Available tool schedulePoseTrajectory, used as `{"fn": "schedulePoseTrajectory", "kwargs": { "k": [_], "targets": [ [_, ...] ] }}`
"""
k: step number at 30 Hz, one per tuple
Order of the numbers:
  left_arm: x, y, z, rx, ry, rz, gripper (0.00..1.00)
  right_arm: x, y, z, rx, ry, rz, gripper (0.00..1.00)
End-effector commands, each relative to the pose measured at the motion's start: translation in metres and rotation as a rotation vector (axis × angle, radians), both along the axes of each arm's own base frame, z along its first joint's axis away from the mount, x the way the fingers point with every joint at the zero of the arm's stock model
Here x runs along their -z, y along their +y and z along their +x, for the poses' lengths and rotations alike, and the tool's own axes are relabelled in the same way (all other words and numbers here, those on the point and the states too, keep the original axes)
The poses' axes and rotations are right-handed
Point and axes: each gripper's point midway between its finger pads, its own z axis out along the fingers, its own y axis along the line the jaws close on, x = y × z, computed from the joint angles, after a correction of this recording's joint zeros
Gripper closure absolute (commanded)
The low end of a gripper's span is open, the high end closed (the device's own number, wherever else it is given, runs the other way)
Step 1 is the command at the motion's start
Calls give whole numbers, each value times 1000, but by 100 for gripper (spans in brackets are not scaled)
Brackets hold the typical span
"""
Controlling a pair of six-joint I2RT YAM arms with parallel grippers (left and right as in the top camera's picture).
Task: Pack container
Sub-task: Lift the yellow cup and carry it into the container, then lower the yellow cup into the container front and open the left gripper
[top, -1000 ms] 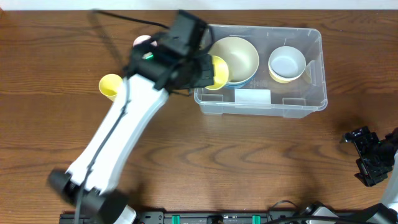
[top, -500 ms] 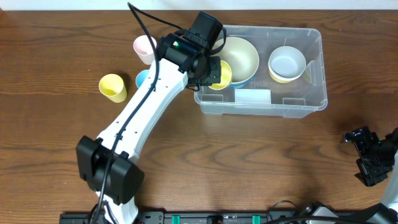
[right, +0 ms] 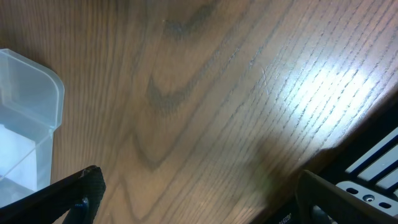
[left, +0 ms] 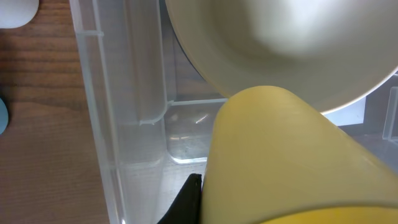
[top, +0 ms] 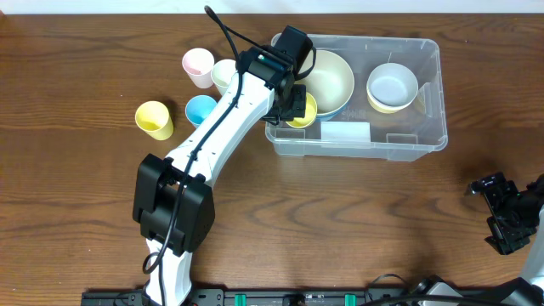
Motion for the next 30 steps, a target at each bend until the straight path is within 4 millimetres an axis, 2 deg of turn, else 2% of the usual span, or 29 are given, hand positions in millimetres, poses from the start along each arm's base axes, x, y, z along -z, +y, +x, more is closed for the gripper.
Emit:
{"fn": "schedulePoseTrajectory", "kwargs": {
  "k": [1, 13, 21, 24, 30],
  "targets": [
    [7, 1, 5, 11, 3, 24, 94, -3, -1, 0, 22, -14, -3, 1],
    [8, 5, -1, 11, 28, 38, 94, -3, -1, 0, 22, -14, -3, 1],
    [4, 19, -26, -16, 114, 82, 94, -3, -1, 0, 22, -14, -3, 1],
    [3, 19, -25, -5, 109, 82, 94, -3, -1, 0, 22, -14, -3, 1],
    [0, 9, -9, -6, 44, 43, 94, -3, -1, 0, 22, -14, -3, 1]
  ]
}}
